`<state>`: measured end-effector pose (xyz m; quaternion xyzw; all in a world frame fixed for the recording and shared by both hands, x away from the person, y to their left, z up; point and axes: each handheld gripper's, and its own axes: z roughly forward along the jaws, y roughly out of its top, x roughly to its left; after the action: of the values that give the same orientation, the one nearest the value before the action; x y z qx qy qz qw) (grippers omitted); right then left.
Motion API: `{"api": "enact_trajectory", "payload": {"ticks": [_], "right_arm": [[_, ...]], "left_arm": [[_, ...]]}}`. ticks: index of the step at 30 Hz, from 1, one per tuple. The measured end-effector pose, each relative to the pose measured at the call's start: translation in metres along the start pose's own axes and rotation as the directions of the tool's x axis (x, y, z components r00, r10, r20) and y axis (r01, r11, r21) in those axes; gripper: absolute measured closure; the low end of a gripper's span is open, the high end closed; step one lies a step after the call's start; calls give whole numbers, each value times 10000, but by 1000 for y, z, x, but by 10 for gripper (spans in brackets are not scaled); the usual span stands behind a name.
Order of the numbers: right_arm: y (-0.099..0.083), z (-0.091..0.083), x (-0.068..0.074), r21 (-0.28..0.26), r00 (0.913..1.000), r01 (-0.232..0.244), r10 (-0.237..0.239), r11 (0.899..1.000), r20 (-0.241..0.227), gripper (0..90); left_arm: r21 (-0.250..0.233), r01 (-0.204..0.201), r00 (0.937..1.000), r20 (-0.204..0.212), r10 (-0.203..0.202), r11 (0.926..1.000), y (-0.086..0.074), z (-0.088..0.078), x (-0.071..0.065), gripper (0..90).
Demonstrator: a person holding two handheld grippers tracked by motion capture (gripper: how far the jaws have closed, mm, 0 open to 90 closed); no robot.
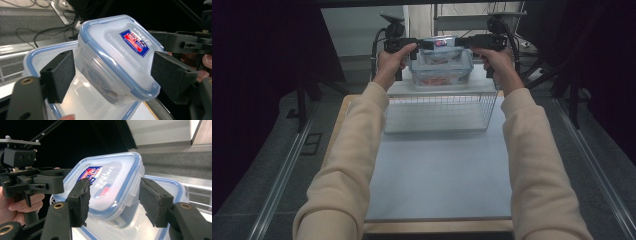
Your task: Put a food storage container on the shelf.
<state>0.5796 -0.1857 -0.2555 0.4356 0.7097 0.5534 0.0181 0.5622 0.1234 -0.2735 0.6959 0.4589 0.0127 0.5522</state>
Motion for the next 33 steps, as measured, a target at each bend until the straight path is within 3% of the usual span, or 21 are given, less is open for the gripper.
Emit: {"api": "enact_trajectory", "payload": {"ticks": [8, 10, 13, 17, 21, 27, 33], "right_arm": [[-8, -18, 7, 49, 9987, 449, -450, 9990, 236, 417], [-11, -23, 9, 108, 9979, 555, -558, 9984, 330, 416], [-15, -31, 12, 16, 9974, 622, -623, 9981, 367, 414], [-22, -41, 16, -56, 9968, 632, -629, 9980, 498, 411], [-28, -48, 18, -39, 9968, 641, -638, 9979, 489, 411], [-35, -44, 17, 213, 9965, 715, -723, 9972, 413, 410], [-38, -42, 14, 311, 9968, 744, -752, 9967, 258, 409]], "left_arm": [[-481, -484, 9987, -158, 477, 9977, -12, -25, -11, 218], [-566, -575, 9983, -154, 567, 9967, -20, -33, -15, 288], [-308, -939, 9951, -324, 929, 9951, -29, -37, -22, 449], [345, -1310, 9910, -216, 1318, 9908, -39, -28, -29, 705], [754, -1613, 9861, -276, 1637, 9840, -44, -13, -36, 845], [926, -1649, 9848, -402, 1691, 9820, -42, 7, -40, 866], [937, -1656, 9845, -416, 1701, 9817, -40, 12, -38, 872]]}}
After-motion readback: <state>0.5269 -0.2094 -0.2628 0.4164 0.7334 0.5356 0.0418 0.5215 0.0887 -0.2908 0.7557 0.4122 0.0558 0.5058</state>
